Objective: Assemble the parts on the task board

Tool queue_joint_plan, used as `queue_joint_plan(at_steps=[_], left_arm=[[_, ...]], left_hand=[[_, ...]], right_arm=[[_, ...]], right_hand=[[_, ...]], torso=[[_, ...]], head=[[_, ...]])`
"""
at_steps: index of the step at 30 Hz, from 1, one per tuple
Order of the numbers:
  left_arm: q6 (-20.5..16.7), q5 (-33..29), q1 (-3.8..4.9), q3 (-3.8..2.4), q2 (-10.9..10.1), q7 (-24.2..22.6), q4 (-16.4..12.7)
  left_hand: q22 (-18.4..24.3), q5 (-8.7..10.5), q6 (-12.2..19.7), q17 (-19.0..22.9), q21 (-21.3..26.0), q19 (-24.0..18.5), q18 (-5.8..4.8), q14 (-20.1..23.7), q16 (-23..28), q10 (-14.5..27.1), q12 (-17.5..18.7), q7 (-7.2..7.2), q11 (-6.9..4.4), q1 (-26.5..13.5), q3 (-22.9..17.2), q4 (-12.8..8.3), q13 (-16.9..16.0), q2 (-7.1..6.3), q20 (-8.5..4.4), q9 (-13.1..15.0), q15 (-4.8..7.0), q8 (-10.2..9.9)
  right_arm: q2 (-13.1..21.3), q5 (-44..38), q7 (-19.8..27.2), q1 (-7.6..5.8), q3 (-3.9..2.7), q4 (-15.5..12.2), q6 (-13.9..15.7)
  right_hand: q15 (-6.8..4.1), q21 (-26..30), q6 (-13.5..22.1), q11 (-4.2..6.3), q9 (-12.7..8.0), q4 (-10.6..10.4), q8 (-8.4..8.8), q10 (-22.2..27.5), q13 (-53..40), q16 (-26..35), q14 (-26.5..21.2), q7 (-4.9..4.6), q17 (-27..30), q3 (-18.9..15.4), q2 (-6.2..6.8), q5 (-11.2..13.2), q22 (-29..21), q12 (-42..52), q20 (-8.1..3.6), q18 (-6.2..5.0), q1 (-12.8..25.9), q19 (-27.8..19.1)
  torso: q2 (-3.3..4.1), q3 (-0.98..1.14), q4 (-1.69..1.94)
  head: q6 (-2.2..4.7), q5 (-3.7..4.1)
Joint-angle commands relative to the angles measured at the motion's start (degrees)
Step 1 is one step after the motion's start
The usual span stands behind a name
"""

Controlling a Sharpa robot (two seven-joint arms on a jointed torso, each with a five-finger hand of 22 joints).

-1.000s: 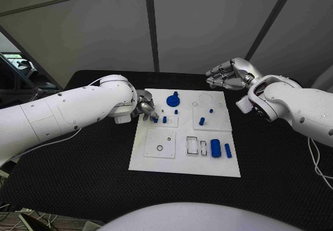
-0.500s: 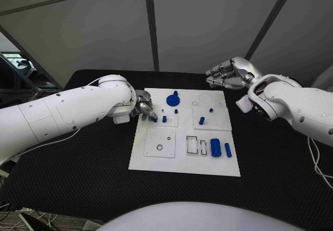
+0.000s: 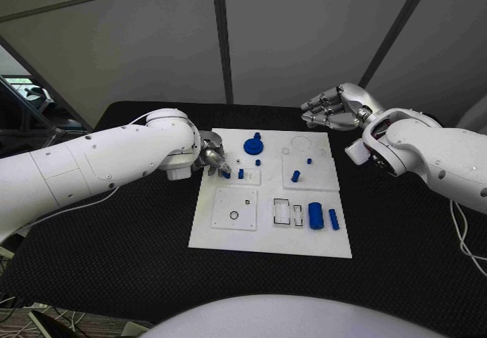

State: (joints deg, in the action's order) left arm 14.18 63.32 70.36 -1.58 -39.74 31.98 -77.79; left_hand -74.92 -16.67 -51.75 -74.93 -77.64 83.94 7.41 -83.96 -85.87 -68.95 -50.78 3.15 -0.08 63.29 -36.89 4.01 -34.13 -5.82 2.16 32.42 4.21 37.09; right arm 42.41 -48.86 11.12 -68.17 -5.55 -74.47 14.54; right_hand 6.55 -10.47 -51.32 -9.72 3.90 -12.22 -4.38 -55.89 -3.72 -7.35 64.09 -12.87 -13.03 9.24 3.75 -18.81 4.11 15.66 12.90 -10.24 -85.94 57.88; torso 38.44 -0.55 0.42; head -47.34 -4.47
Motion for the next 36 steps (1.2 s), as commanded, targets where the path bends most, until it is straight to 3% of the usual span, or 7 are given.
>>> queue_joint_plan(at_steps=[1, 13, 23, 30, 36], left_arm=[[1.94, 0.47, -0.05, 0.08, 0.29, 0.39, 0.18], [1.89, 0.47, -0.07, 0.08, 1.34, 0.81, 1.31], [1.77, 0.47, -0.07, 0.08, 1.74, 1.26, 2.1], [0.85, 0.47, -0.07, 0.08, 1.99, 1.73, 2.53], [0.64, 0.47, -0.07, 0.08, 2.03, 1.95, 2.8]], left_hand=[[-3.68, -0.15, -0.6, -11.35, -0.32, 1.2, -4.35, -4.84, -0.23, -2.07, -0.37, -0.68, -1.54, -2.22, -4.08, -5.16, -0.29, -0.71, -0.52, 0.43, 0.52, 0.87], [-4.42, -0.04, -1.36, -11.39, -0.89, 1.49, -4.52, -4.86, -0.26, -2.65, -0.94, -1.12, -1.84, -5.36, 0.29, -2.27, -0.98, 0.09, -0.88, 0.46, 0.88, 0.96], [-5.14, -0.06, -1.9, -11.4, -1.57, 1.8, -4.69, -4.86, -0.27, -3.04, -1.63, -1.26, -1.95, -6.5, 2.14, -1.09, -1.82, 0.56, -0.97, 0.26, 0.97, 0.75], [-5.46, 1.64, -3.0, -11.42, -1.76, 1.88, -4.76, -4.87, -0.28, -3.37, -2.23, -1.24, -1.89, -10.75, 6.8, 2.77, -2.36, 0.77, -0.92, -0.06, 0.88, 0.52], [-5.73, 1.8, -3.42, -11.42, -1.94, 1.96, -4.8, -4.87, -0.28, -3.47, -2.61, -1.32, -1.95, -11.85, 10.22, 4.21, -2.78, 0.85, -0.97, -0.25, 0.95, 0.28]], right_arm=[[0.04, -0.09, 0.42, -0.08, -0.04, -0.05, -0.34], [0.12, -0.09, 0.43, -0.08, -0.04, -0.18, -0.37], [0.14, -0.09, 0.43, -0.08, -0.04, -0.22, -0.64], [0.13, -0.09, 0.39, -0.08, -0.04, -0.26, -0.82], [0.22, -0.09, 0.32, -0.09, -0.04, -0.29, -0.9]], right_hand=[[0.2, 0.29, -0.12, -0.04, 0.07, -0.03, -0.07, 0.38, 0.1, -0.36, -0.18, -0.58, 0.06, 0.33, -0.2, -0.37, -0.09, 0.38, -0.04, -0.24, 0.28, 0.51], [0.2, 0.29, -0.12, -0.04, 0.07, -0.03, -0.07, 0.38, 0.1, -0.36, -0.18, -0.58, 0.06, 0.33, -0.2, -0.37, -0.09, 0.38, -0.04, -0.24, 0.28, 0.51], [0.2, 0.42, -0.11, -0.04, 0.06, 0.04, -0.07, 0.42, 0.1, -0.42, -0.19, -0.57, 0.18, 0.44, -0.19, -0.42, -0.13, 0.42, -0.04, -0.24, 0.33, 0.58], [0.2, 0.44, -0.11, -0.04, 0.06, 0.04, -0.07, 0.42, 0.1, -0.42, -0.19, -0.57, 0.19, 0.45, -0.18, -0.42, -0.13, 0.42, -0.04, -0.24, 0.34, 0.59], [0.2, 0.45, -0.11, -0.03, 0.06, 0.04, -0.07, 0.42, 0.1, -0.43, -0.19, -0.57, 0.2, 0.48, -0.21, -0.43, -0.13, 0.43, -0.05, -0.24, 0.34, 0.6]], torso=[[-0.01, 0.0, -0.03], [0.02, 0.0, -0.04], [0.0, -0.01, 0.0], [-0.04, 0.03, -0.01], [-0.02, 0.0, -0.03]], head=[[-0.06, 0.07], [-0.13, 0.24], [-0.18, 0.3], [-0.05, 0.26], [-0.11, 0.26]])
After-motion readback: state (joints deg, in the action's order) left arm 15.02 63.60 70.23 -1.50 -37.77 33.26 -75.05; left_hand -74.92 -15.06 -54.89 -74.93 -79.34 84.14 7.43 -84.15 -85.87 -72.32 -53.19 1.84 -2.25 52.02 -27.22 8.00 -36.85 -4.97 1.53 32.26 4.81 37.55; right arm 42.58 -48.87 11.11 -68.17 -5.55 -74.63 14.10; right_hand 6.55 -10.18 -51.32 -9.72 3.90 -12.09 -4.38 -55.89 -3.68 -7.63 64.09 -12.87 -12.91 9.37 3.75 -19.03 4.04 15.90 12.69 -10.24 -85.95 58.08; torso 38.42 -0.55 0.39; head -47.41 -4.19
